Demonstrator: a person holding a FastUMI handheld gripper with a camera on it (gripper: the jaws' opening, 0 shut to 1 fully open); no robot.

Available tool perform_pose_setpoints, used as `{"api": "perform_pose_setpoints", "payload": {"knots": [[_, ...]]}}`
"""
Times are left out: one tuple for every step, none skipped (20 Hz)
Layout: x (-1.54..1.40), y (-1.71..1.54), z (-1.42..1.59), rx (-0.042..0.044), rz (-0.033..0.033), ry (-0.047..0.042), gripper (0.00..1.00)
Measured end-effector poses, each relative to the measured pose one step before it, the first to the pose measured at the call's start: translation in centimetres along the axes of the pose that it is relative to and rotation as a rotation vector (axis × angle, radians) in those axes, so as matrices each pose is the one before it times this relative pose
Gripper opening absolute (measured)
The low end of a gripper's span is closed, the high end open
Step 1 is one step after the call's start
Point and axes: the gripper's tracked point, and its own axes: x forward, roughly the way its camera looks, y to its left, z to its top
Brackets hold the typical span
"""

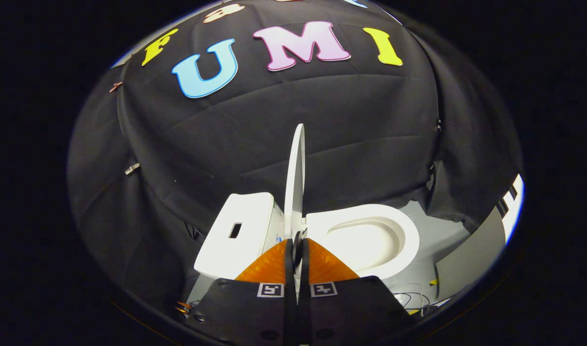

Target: Open the toilet lid.

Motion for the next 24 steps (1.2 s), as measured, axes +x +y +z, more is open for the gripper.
{"api": "perform_pose_setpoints", "payload": {"knots": [[0.049, 0.876, -0.005, -0.03469, -0.01392, -0.00356, 0.05], [0.101, 0.683, 0.079, -0.02333, -0.02315, -0.00456, 0.05], [-0.014, 0.751, 0.011, -0.01056, -0.01425, 0.00106, 0.05], [0.027, 0.953, -0.066, -0.00788, -0.00824, -0.00021, 0.05], [0.022, 1.057, -0.051, -0.00534, 0.00307, 0.00415, 0.05], [0.007, 1.127, -0.071, -0.01959, 0.00127, -0.00457, 0.05], [0.020, 1.029, -0.098, -0.02619, -0.00216, -0.00452, 0.05], [0.098, 0.747, 0.038, -0.02162, -0.00217, -0.00609, 0.06], [0.103, 0.833, -0.036, -0.01041, -0.00054, -0.00326, 0.05], [0.063, 0.805, -0.030, -0.00517, -0.00131, -0.00421, 0.05], [0.040, 0.921, -0.192, -0.01030, 0.00564, 0.00372, 0.05], [0.133, 0.891, -0.066, -0.01195, 0.00179, -0.00248, 0.06], [0.185, 0.716, -0.097, -0.02313, 0.01145, 0.00375, 0.06], [0.080, 0.599, 0.021, -0.00105, -0.00079, -0.00301, 0.06], [0.085, 0.611, -0.115, -0.00229, -0.00357, 0.00051, 0.07], [0.067, 0.295, -0.051, -0.01316, -0.01164, -0.00427, 0.06], [0.053, 0.299, 0.067, -0.01468, -0.01494, -0.00484, 0.06], [0.101, 0.324, -0.130, -0.01603, -0.00958, -0.00256, 0.06], [0.059, 0.381, -0.099, -0.00833, -0.00694, -0.00217, 0.06], [0.088, 0.444, -0.052, -0.00712, -0.00365, -0.00104, 0.07], [0.071, 0.375, -0.046, -0.00290, -0.00511, -0.00123, 0.06], [0.044, 0.268, -0.029, -0.00433, -0.00575, -0.00175, 0.06], [0.012, 0.217, 0.084, 0.00149, -0.00487, -0.00242, 0.06], [0.042, 0.127, 0.057, 0.00637, -0.00707, -0.00541, 0.07]]}}
